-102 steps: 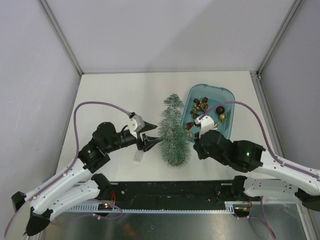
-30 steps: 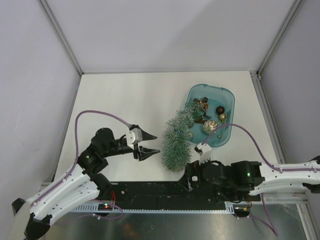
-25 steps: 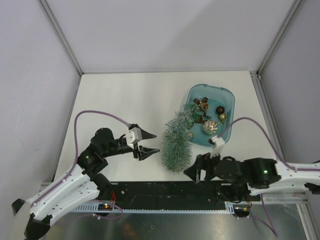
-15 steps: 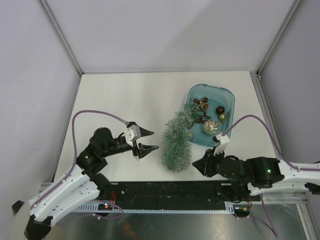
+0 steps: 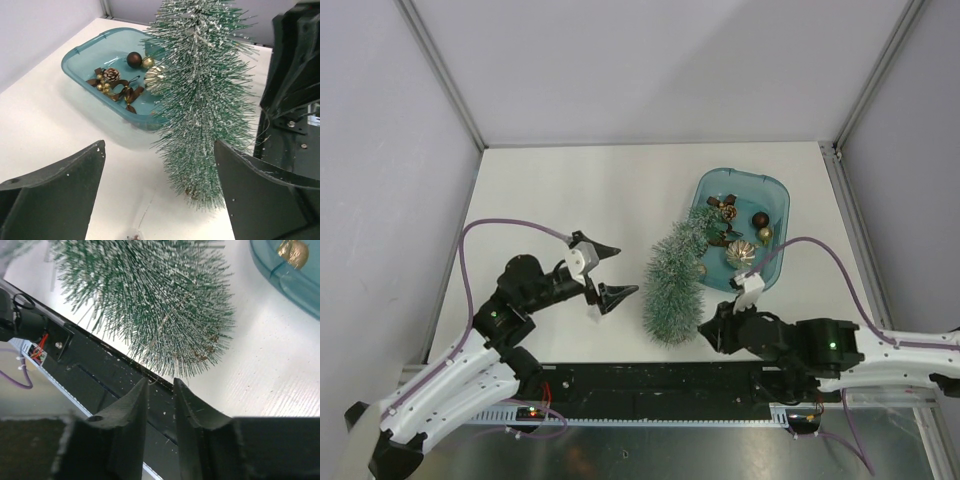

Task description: Decorate the small christmas tree

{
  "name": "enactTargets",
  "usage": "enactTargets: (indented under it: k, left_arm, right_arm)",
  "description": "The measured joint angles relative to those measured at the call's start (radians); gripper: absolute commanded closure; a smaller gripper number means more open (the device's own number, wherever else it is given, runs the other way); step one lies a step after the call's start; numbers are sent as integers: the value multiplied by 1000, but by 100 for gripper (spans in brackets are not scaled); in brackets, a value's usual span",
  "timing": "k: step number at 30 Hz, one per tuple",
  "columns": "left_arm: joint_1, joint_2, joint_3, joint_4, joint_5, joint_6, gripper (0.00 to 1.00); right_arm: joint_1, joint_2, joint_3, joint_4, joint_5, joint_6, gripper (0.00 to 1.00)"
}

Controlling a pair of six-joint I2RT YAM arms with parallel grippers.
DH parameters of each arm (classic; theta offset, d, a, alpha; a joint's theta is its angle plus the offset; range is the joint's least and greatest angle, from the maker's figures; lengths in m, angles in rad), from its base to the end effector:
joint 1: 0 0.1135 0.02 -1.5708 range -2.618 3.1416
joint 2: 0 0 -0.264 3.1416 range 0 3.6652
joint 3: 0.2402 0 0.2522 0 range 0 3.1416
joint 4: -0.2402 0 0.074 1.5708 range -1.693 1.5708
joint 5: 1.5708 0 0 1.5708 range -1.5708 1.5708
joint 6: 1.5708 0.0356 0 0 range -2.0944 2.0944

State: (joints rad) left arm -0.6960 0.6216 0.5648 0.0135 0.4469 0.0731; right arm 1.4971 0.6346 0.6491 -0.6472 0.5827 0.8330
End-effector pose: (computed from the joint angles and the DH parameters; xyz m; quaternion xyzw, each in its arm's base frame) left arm 0.1124 -0.1140 0.3086 0.4063 0.5954 -0.3590 0.5929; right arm 0.0295 0.1333 0.2722 -0.1558 0.8501 0.2967 0.4063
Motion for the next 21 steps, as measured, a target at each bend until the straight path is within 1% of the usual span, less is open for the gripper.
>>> enactTargets:
  k: [2, 4, 7, 9, 12, 14, 16, 18, 19, 20, 21]
  left_arm:
    - [1, 0, -8, 10, -21, -6, 1]
    - [1, 2, -13, 13, -40, -13, 1]
    - [4, 11, -14, 16, -72, -21, 0]
    - [8, 14, -14, 16, -94, -25, 0]
    - [23, 22, -5, 13, -147, -45, 0]
    - [37, 38, 15, 6, -183, -61, 0]
    - [56, 60, 48, -9, -217, -76, 0]
    - [80, 80, 81, -25, -229, -83, 0]
    - [104, 96, 105, -39, -224, -89, 0]
    - [126, 108, 121, -48, -222, -94, 0]
    - [156, 124, 141, -60, -209, -100, 1]
  right_arm:
    - [-2, -53, 9, -18, 11, 1, 53]
    - [-6, -113, 41, -52, 42, 2, 45]
    - [-24, -179, 124, -106, 117, 2, 29]
    - [-42, -186, 175, -125, 168, -3, 22]
    - [-97, -167, 251, -150, 262, -48, 16]
    - [-171, -132, 288, -148, 306, -100, 14]
    - [-322, -81, 314, -118, 299, -165, 15]
    - [-537, -26, 322, -74, 225, -211, 18]
    - [-717, 13, 325, -43, 107, -228, 20]
    - [-849, 43, 323, -18, 29, -237, 23]
    - [-996, 79, 317, 14, -82, -240, 24]
